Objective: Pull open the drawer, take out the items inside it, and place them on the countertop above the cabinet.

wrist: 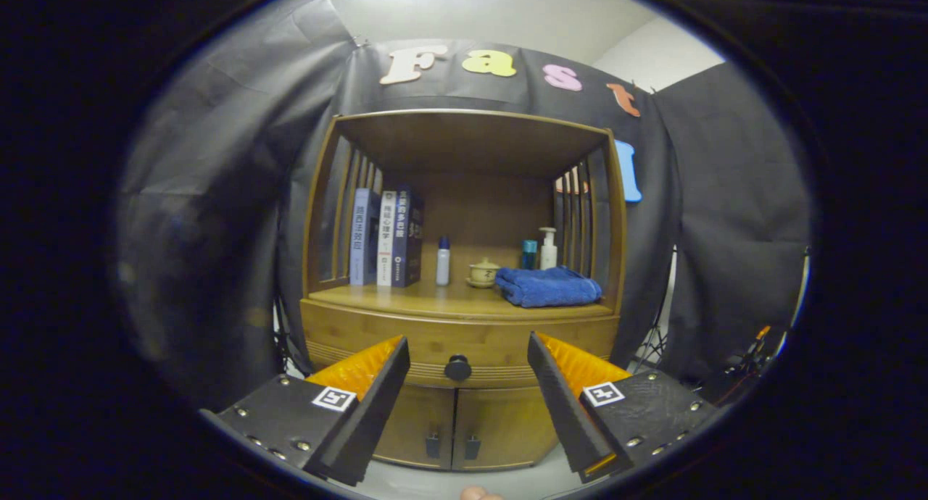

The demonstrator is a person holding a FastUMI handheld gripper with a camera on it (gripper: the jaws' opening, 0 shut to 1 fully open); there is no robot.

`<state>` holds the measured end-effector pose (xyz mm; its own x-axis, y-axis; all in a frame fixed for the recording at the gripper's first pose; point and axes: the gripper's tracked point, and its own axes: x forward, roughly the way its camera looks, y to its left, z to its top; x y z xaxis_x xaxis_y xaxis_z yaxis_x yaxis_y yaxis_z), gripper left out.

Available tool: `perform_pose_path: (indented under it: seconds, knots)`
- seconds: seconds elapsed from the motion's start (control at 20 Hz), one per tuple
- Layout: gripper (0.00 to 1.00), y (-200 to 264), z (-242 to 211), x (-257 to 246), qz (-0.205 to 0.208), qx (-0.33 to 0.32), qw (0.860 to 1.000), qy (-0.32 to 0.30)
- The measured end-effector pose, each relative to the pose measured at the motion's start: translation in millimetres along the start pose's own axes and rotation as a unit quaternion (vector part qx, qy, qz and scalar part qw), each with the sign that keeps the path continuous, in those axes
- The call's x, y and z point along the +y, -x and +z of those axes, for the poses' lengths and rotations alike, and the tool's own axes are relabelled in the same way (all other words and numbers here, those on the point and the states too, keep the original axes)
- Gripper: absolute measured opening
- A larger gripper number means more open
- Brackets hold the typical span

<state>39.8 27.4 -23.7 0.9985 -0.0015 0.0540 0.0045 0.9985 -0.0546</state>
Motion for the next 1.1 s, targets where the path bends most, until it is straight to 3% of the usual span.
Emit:
perform_pose_path:
  seconds: [0.55, 0.75, 1.1]
  knots:
    - [0.98, -64.2, -81.9, 16.9, 0.009, 0.053, 0.999, 0.003]
    - [0.98, -93.0, -103.9, 7.1, -0.004, 0.077, 0.997, -0.03]
    - [0.98, -135.9, -133.1, 27.4, 0.024, 0.094, 0.994, -0.049]
